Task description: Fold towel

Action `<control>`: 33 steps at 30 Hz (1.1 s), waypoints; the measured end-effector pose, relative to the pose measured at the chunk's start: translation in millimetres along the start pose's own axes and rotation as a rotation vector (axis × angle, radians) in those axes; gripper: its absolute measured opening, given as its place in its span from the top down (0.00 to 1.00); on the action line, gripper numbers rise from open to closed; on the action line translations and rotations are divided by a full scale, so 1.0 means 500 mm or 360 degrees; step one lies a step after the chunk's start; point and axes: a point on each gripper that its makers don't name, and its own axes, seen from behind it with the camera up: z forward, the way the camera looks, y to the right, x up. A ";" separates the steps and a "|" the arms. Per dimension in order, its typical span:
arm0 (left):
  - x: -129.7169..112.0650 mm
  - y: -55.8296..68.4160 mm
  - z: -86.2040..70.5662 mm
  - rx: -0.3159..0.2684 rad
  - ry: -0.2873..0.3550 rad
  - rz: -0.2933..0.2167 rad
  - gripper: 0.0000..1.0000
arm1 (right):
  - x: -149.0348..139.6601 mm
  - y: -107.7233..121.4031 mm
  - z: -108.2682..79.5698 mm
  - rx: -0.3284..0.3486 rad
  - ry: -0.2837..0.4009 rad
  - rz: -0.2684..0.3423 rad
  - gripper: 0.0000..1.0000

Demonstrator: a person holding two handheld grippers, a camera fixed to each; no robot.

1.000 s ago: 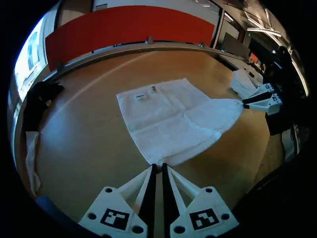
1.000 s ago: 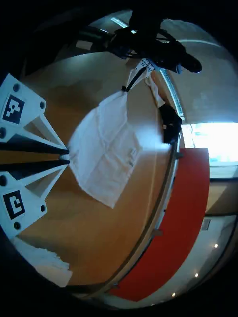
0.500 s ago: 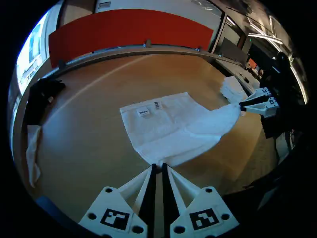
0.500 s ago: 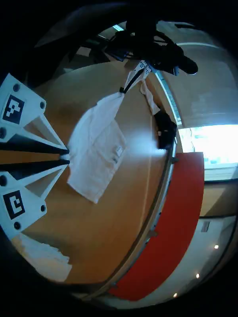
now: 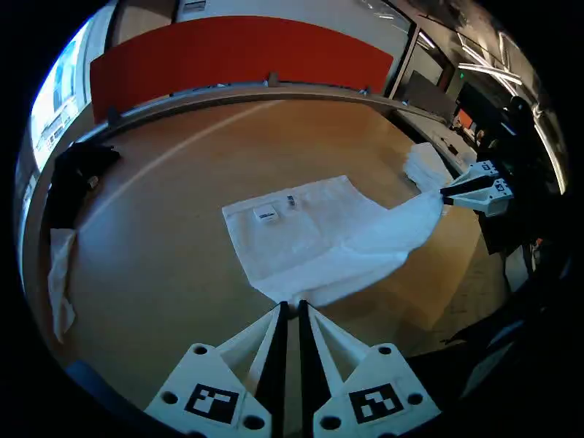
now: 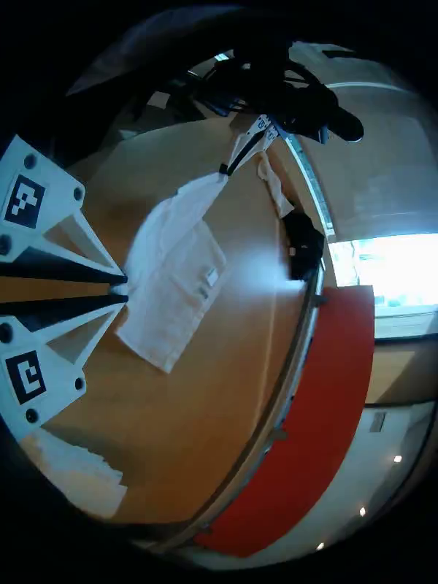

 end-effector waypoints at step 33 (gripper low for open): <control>0.093 -0.127 0.225 0.0044 -0.0045 -0.0043 0.90 | -0.006 0.172 0.210 -0.0094 -0.0087 0.0139 0.89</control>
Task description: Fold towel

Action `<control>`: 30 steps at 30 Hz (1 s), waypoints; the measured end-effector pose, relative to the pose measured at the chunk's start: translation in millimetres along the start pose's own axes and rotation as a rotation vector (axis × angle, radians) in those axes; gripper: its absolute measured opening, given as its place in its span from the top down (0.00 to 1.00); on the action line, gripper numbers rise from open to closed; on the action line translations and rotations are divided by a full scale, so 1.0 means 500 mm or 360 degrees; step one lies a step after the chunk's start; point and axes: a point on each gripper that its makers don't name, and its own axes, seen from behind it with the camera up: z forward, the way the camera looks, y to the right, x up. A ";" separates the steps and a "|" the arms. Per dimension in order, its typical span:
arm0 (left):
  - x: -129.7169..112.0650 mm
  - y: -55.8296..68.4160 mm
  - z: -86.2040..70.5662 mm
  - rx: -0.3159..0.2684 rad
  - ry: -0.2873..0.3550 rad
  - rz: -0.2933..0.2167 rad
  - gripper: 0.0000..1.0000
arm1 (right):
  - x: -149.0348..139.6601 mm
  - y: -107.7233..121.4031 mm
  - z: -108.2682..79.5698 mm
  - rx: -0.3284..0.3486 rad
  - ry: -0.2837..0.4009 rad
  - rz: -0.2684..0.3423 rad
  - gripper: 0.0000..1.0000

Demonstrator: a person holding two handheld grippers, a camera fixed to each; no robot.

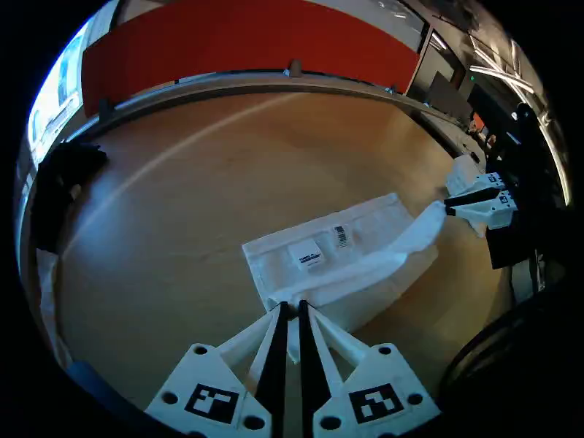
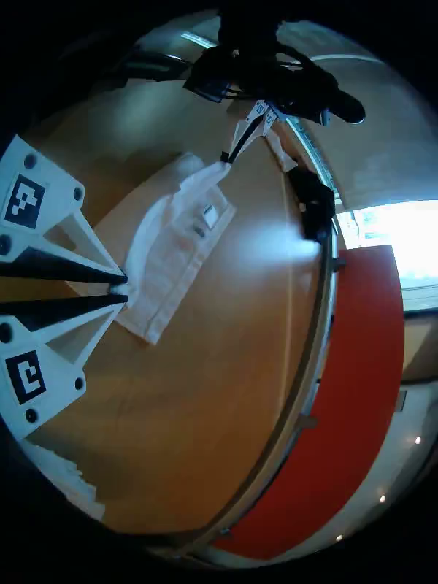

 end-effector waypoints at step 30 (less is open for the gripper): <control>0.033 -0.070 0.095 0.0092 0.0007 -0.0052 0.32 | -0.001 0.072 0.095 -0.0162 -0.0064 0.0123 0.52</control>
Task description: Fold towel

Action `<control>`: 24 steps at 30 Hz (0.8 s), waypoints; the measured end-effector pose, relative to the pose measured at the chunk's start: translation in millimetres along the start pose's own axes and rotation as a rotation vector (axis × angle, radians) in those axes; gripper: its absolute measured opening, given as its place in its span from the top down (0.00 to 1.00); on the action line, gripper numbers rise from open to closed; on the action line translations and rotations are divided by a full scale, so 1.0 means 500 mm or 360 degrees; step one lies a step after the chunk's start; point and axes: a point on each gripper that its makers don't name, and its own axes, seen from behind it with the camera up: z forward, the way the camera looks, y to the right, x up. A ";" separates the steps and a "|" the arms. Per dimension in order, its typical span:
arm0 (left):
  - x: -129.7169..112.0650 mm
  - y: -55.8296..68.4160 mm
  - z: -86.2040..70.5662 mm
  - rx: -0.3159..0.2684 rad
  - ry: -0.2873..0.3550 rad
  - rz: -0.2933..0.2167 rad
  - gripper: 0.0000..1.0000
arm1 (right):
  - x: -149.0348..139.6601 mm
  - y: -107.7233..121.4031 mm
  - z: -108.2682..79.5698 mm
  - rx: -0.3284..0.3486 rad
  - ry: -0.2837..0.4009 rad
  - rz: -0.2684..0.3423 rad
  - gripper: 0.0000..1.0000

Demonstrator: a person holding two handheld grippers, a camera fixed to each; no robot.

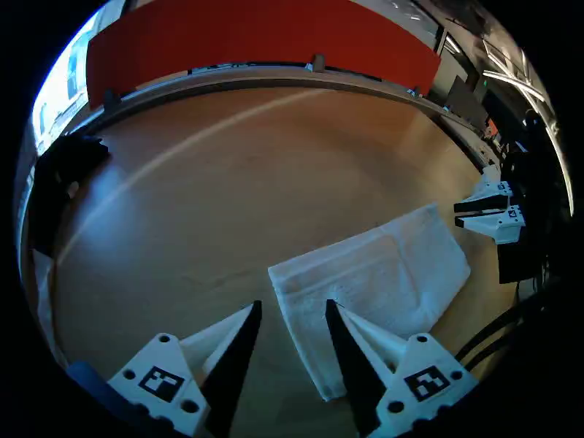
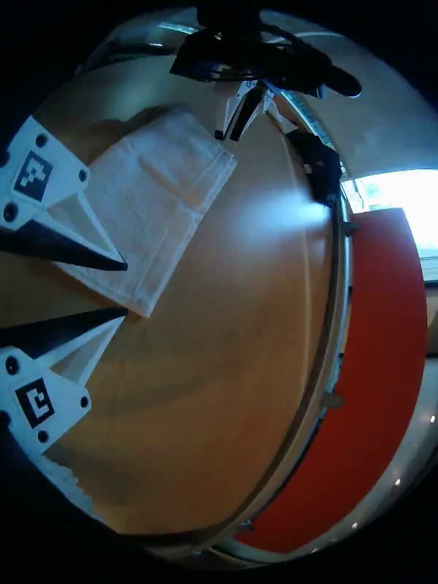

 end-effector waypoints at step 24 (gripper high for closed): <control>-0.080 0.003 -0.077 0.0060 0.0021 -0.0062 0.12 | -0.068 -0.050 -0.070 0.0030 0.0001 -0.0057 0.29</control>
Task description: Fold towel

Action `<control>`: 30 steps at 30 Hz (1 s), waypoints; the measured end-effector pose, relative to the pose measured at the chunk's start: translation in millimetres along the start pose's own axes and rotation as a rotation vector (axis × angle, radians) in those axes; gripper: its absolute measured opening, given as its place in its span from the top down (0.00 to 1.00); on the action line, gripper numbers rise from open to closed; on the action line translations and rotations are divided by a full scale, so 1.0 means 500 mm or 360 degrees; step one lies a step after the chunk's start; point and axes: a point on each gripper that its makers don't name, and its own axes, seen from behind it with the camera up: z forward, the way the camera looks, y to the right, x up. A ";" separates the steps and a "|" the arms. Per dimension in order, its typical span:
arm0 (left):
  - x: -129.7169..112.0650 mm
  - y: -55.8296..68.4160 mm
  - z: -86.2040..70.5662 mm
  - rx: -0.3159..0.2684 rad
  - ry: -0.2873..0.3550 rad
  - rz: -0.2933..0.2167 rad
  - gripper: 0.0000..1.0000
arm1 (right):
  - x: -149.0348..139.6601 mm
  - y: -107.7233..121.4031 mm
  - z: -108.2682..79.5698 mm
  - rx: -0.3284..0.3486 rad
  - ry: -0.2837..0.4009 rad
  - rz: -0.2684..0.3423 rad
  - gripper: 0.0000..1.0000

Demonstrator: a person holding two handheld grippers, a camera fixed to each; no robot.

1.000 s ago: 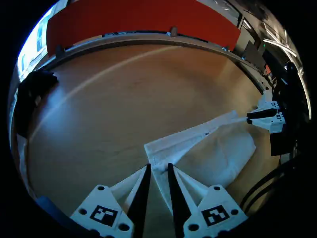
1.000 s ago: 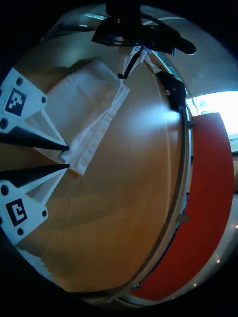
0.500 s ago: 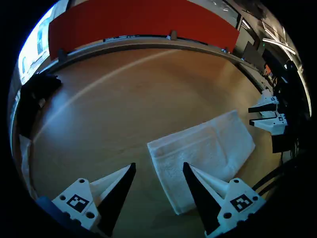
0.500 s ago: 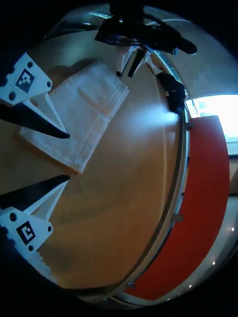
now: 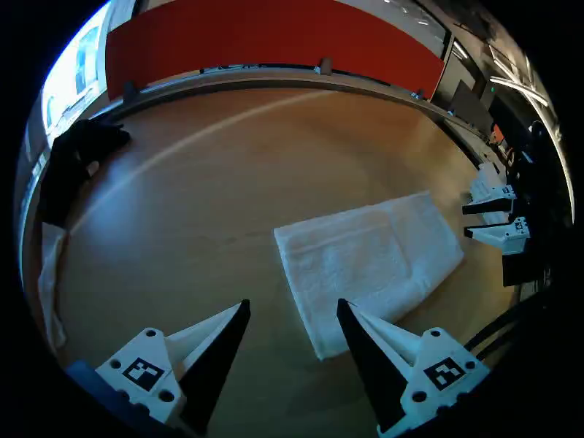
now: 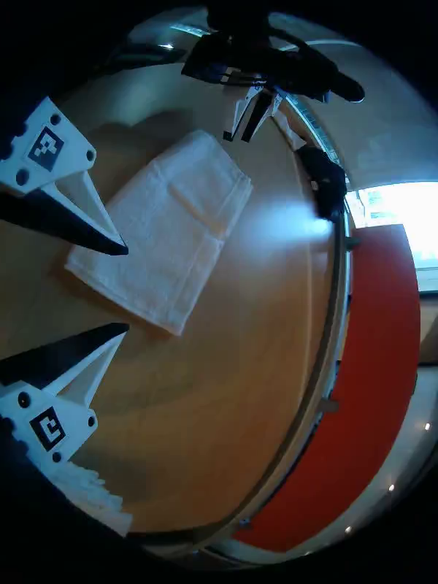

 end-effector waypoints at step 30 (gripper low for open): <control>-0.135 0.013 -0.079 0.0046 -0.0039 -0.0126 0.12 | -0.115 -0.034 -0.002 0.0052 -0.0114 -0.0181 0.34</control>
